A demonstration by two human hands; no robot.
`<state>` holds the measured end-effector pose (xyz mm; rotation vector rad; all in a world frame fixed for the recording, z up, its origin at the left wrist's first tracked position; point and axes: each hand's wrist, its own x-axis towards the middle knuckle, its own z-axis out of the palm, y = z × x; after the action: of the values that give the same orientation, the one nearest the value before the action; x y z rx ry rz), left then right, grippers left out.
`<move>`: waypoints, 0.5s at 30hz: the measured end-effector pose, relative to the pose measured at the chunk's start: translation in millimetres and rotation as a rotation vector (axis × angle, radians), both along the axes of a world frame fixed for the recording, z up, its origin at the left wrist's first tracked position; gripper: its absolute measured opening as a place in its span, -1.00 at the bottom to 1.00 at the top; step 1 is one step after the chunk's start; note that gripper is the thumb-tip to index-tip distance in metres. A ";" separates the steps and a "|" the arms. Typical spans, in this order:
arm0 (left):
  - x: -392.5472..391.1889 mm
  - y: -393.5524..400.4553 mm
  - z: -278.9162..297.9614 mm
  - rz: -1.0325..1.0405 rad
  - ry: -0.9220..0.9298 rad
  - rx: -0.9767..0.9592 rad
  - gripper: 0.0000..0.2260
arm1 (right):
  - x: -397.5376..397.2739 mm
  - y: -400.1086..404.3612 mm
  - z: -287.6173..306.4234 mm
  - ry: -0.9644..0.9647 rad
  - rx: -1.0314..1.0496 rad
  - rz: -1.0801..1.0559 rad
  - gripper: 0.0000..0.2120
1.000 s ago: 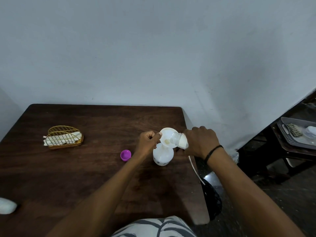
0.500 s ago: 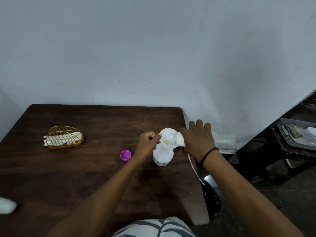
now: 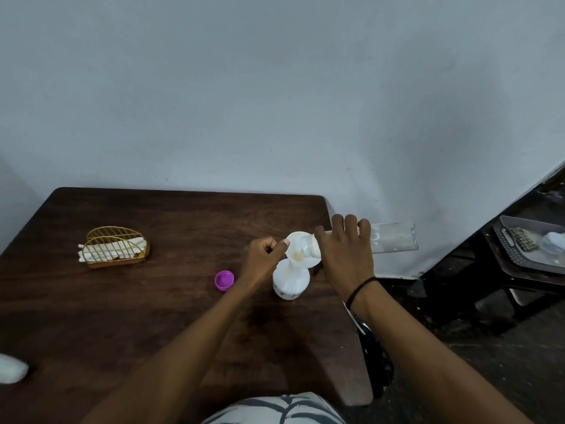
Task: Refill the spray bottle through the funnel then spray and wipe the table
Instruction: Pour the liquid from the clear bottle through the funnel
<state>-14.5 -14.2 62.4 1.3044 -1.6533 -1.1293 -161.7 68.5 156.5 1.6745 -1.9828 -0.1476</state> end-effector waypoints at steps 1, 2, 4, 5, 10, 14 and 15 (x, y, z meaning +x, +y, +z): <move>0.0 0.2 0.7 0.001 -0.002 0.003 -0.62 | -0.1 0.3 -1.1 -0.003 0.014 -0.008 -0.80; 0.2 0.3 0.7 -0.001 0.001 0.002 -0.62 | -0.4 0.4 -1.9 -0.007 0.030 -0.017 -0.82; 0.8 0.7 0.1 -0.005 0.004 0.003 -0.61 | -0.4 -0.4 -3.9 -0.014 0.054 -0.031 -0.83; 0.9 1.2 0.5 -0.008 0.001 0.006 -0.60 | 0.0 -0.5 -3.9 -0.017 0.060 -0.041 -0.82; 2.8 0.1 -1.3 -0.015 0.014 0.023 -0.53 | -3.3 0.8 -0.5 -0.096 -0.014 -0.059 -0.75; 13.9 -4.6 -9.2 0.053 -0.015 0.033 -0.55 | -9.9 6.0 1.8 -0.242 0.007 -0.082 -0.67; 18.4 -5.7 -11.6 0.070 -0.050 0.010 -0.58 | -10.8 7.7 2.6 -0.300 0.047 -0.084 -0.62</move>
<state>3.9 -19.9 50.8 1.3964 -1.6272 -1.0730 -172.6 76.3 159.1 1.7266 -2.2867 0.0297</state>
